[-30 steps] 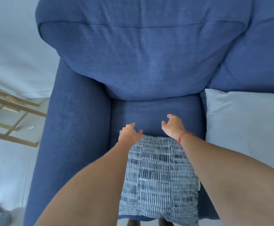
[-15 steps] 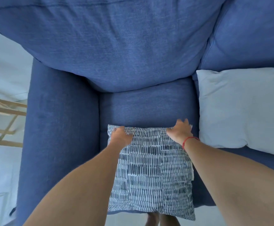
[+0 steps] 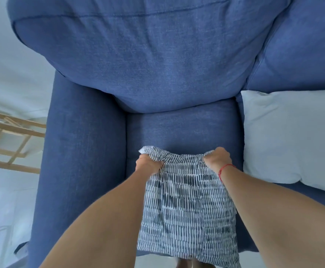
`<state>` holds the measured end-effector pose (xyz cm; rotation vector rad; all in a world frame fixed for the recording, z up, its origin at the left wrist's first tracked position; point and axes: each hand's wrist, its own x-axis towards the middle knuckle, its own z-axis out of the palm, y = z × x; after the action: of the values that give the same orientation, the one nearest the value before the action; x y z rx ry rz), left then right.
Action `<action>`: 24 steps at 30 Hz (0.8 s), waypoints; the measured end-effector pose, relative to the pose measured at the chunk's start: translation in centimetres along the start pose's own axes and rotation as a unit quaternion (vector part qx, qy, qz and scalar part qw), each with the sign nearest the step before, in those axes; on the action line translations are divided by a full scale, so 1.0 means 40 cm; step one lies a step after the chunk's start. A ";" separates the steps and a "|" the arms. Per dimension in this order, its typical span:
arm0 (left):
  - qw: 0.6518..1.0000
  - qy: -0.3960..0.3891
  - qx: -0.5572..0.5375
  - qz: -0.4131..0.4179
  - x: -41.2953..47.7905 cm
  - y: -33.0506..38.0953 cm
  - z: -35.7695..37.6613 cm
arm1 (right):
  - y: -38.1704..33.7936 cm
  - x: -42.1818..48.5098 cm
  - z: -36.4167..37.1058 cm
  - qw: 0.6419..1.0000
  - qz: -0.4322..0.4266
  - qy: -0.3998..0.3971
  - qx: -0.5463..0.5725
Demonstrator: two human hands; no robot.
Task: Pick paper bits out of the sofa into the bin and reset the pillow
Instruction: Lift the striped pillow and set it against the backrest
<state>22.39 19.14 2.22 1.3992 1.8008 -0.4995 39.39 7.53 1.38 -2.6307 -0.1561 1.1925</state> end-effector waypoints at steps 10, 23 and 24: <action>0.960 0.193 -0.097 0.178 -0.060 0.147 -0.165 | -0.238 -0.071 -0.136 0.943 -0.110 0.286 0.133; 0.947 0.147 -0.174 0.228 -0.001 0.062 -0.084 | -0.149 -0.023 -0.072 0.965 0.022 0.191 0.181; 0.942 0.152 -0.175 0.241 0.003 0.068 -0.090 | -0.155 -0.018 -0.075 0.963 0.054 0.169 0.203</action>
<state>23.70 22.64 4.75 1.6427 1.5886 0.2951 41.22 12.83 5.47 -2.4440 0.2707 0.6899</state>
